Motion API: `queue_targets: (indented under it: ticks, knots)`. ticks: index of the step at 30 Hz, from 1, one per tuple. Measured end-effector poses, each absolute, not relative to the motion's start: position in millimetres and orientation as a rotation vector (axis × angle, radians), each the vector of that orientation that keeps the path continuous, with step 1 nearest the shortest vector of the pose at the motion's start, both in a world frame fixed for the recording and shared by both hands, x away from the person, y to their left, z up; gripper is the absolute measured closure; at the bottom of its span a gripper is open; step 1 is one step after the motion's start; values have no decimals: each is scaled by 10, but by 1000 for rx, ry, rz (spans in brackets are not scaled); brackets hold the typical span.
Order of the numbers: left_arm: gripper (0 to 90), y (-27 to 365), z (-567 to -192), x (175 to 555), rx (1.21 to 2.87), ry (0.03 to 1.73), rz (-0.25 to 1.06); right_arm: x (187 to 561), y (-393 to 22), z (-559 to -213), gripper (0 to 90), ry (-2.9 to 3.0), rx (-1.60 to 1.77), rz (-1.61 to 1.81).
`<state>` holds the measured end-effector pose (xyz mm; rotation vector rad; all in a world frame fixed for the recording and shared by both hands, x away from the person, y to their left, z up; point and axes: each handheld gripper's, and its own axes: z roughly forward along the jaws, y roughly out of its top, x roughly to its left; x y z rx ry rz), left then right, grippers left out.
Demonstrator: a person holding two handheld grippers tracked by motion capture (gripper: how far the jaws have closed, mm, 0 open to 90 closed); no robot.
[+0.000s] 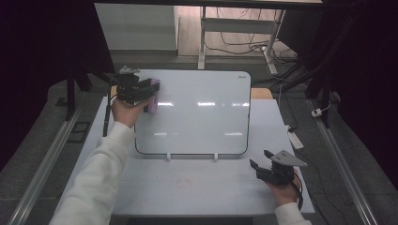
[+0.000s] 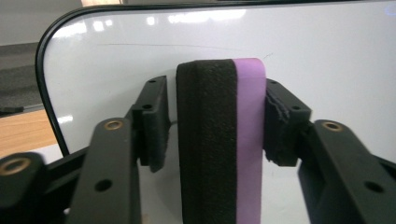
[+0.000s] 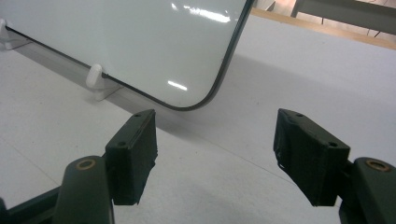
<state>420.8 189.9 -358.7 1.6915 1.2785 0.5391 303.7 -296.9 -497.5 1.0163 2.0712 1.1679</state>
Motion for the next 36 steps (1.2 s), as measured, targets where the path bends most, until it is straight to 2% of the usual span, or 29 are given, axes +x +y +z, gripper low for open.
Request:
queue_targets:
  ticks: [10, 19, 26, 36]
  knots:
    - [393, 1976, -3578, 4120, 1644, 1240, 519, 3033, -2976, -4969, 296, 2064, 1014, 1163]
    - [343, 2159, -3614, 3700, 1711, 1091, 452, 3040, -3017, -4962, 297, 2077, 1018, 1180]
    - [313, 2306, -3885, 3270, 1761, 1010, 387, 3058, -3043, -4966, 297, 2093, 1000, 1195]
    - [281, 2441, -4366, 2838, 1791, 1021, 336, 3096, -3028, -4981, 297, 2131, 979, 1198]
